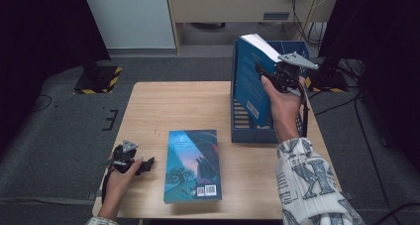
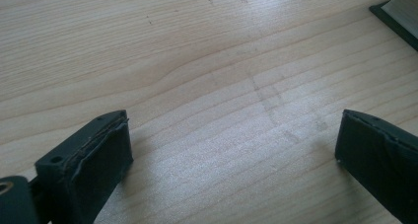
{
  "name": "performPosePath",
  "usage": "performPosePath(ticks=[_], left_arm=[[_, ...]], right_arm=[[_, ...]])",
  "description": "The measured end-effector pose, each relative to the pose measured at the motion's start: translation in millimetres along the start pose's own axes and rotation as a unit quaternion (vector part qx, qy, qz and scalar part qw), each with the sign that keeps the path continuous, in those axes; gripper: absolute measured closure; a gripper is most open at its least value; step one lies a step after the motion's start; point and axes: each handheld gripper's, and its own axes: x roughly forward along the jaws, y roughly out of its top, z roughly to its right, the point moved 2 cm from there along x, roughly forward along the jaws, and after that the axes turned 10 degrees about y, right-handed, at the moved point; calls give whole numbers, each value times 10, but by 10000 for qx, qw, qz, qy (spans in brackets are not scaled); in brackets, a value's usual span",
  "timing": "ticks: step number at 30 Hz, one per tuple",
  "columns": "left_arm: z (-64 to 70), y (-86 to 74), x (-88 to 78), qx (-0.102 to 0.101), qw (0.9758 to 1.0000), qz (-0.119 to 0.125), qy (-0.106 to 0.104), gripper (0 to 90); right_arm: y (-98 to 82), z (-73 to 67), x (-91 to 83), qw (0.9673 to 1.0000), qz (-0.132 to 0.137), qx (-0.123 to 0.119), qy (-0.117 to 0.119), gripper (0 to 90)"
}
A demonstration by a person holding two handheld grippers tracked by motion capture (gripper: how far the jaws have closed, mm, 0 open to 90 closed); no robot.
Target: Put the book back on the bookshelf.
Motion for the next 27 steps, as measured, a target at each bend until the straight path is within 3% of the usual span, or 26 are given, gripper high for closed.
performPosePath(ticks=[5,11,27], left_arm=[[0,0,0,2,10000,-1,-3,0],[-1,1,1,4,10000,-1,-6,0],[-4,1,-1,35,10000,-14,-8,1]], right_arm=[[4,-2,49,9999,51,66,-94,612],[22,-47,110,9998,77,-61,-193,612],[7,-53,253,9994,107,-114,-299,612]])
